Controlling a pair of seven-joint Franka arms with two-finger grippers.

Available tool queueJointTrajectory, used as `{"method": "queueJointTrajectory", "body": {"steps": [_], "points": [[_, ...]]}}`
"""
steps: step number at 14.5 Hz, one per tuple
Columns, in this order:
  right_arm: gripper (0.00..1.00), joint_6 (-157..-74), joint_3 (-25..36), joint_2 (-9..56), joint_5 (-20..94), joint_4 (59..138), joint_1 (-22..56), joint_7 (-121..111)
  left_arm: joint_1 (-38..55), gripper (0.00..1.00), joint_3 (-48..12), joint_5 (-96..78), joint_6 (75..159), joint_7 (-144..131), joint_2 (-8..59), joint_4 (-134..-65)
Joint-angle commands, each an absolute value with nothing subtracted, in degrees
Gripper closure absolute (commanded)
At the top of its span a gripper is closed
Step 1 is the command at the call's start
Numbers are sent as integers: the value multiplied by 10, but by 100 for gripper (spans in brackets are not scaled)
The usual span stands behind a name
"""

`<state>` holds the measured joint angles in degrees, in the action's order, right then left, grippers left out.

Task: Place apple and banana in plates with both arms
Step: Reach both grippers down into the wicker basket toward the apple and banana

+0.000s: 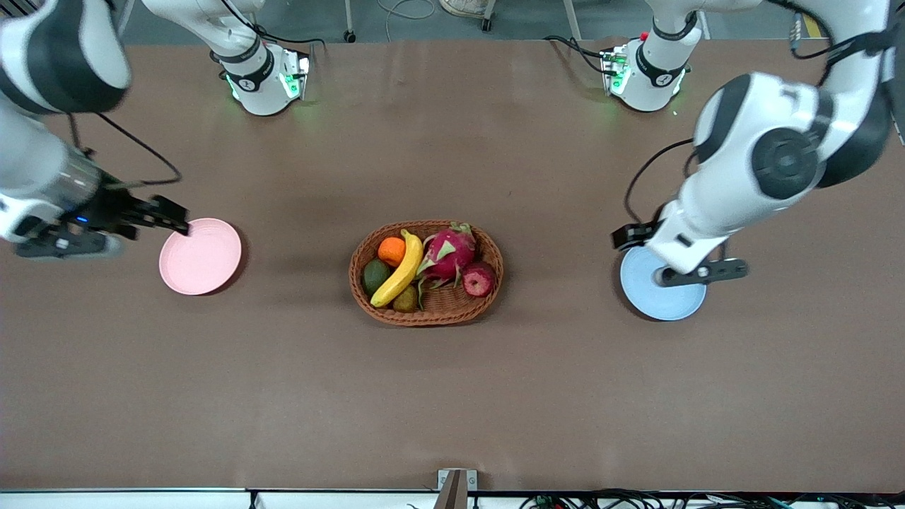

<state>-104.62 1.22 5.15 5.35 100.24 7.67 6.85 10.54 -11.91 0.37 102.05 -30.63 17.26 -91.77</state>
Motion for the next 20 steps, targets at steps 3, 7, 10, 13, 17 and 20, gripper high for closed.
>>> {"method": "queueJointTrajectory", "body": {"steps": [3,7,10,13,17,20], "points": [[0,-1100,18,147,59,977,196,329,162,0,-120,-4,1115,-466,255,-898],[0,-1106,18,255,67,897,246,498,213,0,-120,-27,1212,-619,340,-861],[0,-1107,18,322,63,843,289,601,256,0,-118,-27,1228,-737,396,-810],[4,-1161,18,362,69,824,309,677,273,0,-119,-34,1252,-786,412,-811],[10,-1219,17,392,70,824,328,705,286,0,-119,-37,1293,-823,439,-812],[15,-1220,17,399,90,826,331,708,291,0,-119,-37,1305,-834,451,-812]]}}
